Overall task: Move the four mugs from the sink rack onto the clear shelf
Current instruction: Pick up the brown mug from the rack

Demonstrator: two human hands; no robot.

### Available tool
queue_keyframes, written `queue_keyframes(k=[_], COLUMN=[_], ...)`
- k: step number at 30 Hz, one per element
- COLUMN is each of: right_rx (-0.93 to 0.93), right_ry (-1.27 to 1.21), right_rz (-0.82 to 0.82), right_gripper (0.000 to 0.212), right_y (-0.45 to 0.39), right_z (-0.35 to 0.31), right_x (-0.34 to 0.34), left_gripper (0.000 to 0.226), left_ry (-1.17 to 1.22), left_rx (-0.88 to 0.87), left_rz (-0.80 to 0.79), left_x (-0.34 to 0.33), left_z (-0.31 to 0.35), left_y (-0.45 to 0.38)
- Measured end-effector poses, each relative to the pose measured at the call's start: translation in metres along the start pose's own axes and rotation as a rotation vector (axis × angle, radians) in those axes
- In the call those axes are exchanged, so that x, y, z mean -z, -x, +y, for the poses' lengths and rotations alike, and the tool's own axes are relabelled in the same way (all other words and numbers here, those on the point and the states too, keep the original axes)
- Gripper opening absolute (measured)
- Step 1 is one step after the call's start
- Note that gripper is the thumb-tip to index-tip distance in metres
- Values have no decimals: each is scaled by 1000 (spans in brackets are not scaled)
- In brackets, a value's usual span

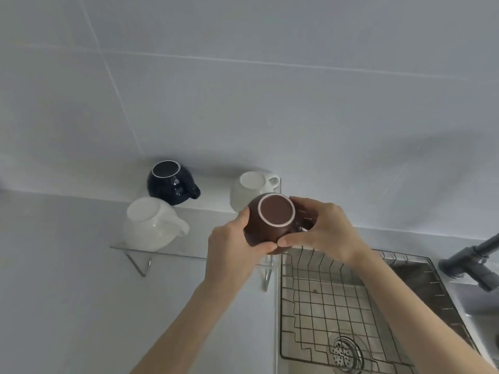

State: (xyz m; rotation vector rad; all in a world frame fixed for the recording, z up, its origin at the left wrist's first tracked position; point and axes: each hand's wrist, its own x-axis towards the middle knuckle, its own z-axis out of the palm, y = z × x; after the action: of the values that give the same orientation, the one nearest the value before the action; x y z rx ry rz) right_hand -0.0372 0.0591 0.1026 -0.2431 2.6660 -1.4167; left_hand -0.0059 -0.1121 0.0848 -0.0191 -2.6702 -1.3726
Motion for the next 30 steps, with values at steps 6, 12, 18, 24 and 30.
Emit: queue_keyframes(k=[6, 12, 18, 24, 30], right_rx=[-5, -35, -60, -45, -49], right_ry=[14, 30, 56, 45, 13], right_rz=[-97, -133, -112, -61, -34], right_gripper=[61, 58, 57, 56, 57], right_y=[-20, -31, -31, -23, -15], right_z=[-16, -10, -3, 2, 0], right_x=[-36, -55, -60, -65, -68], left_gripper=[69, 72, 70, 67, 74], left_ry=[-10, 28, 72, 136, 182], left_rx=[78, 131, 151, 131, 126], left_rz=[41, 34, 14, -37, -114], left_x=[22, 23, 17, 16, 19], left_z=[-33, -52, -58, -65, -71], left_y=[-2, -6, -6, -9, -13])
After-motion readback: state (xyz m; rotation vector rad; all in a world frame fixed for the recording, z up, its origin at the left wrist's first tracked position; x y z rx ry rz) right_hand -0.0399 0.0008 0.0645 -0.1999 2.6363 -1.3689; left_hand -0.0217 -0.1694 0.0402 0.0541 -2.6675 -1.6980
